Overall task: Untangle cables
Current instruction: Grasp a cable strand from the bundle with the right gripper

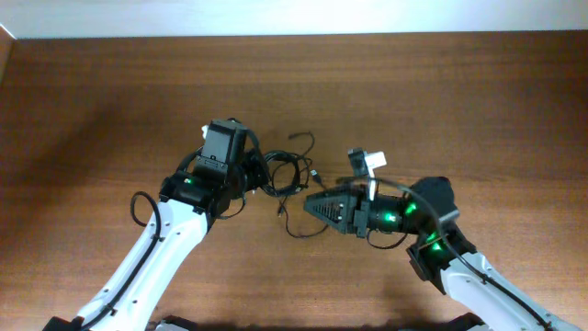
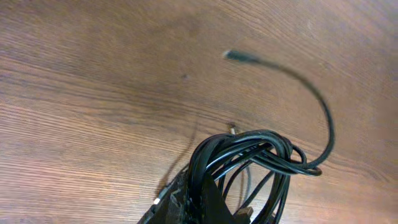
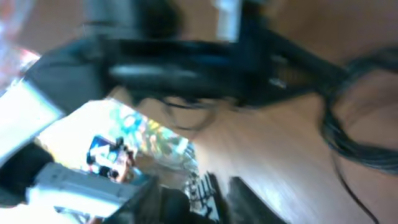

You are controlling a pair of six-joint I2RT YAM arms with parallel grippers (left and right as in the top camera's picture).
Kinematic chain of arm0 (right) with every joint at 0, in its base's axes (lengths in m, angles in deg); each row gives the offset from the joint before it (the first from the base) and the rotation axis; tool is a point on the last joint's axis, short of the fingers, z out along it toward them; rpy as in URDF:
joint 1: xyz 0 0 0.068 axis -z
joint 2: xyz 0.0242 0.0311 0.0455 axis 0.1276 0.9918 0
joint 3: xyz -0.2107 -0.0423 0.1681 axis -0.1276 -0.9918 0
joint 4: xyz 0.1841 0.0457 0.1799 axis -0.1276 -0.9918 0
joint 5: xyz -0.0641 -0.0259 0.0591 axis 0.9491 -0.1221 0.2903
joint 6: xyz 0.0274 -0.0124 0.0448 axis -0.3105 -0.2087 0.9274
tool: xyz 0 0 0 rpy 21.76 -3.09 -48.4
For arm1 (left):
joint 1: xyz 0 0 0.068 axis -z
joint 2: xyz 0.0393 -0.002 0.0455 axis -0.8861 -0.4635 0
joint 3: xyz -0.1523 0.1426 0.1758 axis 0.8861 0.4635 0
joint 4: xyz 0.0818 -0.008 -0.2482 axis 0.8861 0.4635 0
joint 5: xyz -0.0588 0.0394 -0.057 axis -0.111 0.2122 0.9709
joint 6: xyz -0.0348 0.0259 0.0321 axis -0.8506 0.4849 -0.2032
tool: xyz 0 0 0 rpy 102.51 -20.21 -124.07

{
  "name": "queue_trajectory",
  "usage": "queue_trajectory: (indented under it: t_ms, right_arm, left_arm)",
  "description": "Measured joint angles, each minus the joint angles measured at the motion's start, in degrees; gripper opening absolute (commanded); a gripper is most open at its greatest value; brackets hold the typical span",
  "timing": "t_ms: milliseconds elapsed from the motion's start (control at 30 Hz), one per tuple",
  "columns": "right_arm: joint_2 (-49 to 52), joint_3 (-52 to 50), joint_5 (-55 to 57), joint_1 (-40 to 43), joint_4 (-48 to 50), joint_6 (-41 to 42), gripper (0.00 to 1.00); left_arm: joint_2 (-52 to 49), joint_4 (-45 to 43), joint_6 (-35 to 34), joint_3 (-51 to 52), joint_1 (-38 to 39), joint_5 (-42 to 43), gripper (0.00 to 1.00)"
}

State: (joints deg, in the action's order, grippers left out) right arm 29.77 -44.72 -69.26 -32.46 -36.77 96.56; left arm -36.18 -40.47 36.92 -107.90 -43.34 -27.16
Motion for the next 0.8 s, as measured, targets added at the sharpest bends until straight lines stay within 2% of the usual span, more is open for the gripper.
queue_trajectory:
  t_ms: [67,200,267,367,467,533,567,600,633,667,700,800]
  right_arm:
    - [0.11,-0.28,2.47,0.92,-5.99,-0.48,0.97]
    - [0.11,-0.35,4.37,1.53,-8.17,-0.44,0.98]
    - [0.11,-0.33,6.38,1.53,-11.58,-0.37,0.98]
    - [0.26,-0.33,11.98,1.57,-20.83,-0.42,0.98]
    - [0.37,-0.33,14.49,1.57,-20.92,-2.23,0.98]
    - [0.37,-0.33,16.48,1.57,-20.17,-3.72,1.0]
    - [0.37,-0.33,17.31,1.57,-20.09,-4.09,0.92]
    - [0.37,-0.33,17.92,1.57,-19.58,-4.37,0.75]
    - [0.37,-0.33,18.23,1.57,-18.67,-4.55,0.56]
    - [0.37,-0.33,18.34,1.57,-17.38,-4.72,0.22]
    - [0.37,-0.37,17.99,1.55,-15.37,-4.79,0.07]
    - [0.63,-0.76,14.25,1.46,-7.34,-4.96,0.04]
  left_arm:
    - [0.0,0.24,4.63,0.0,0.0,2.45,0.0]
    - [0.04,2.16,19.41,0.0,0.04,9.46,0.0]
    - [0.5,2.23,23.12,0.0,0.04,10.88,0.0]
    - [2.75,2.08,24.44,0.0,0.04,11.61,0.0]
    - [6.58,1.86,22.51,0.0,0.04,12.5,0.0]
    - [8.22,0.98,21.14,0.0,0.04,16.04,0.0]
    - [8.28,0.87,20.72,0.0,0.04,17.53,0.0]
    - [8.28,0.28,20.57,0.0,0.04,20.44,0.0]
    - [8.28,-0.81,20.37,0.0,0.04,23.37,0.0]
    - [8.28,-1.88,20.33,0.0,0.04,26.23,0.0]
    - [8.28,-2.71,20.17,0.0,0.04,29.24,0.0]
    - [8.31,-2.64,20.06,0.0,-0.46,31.58,0.0]
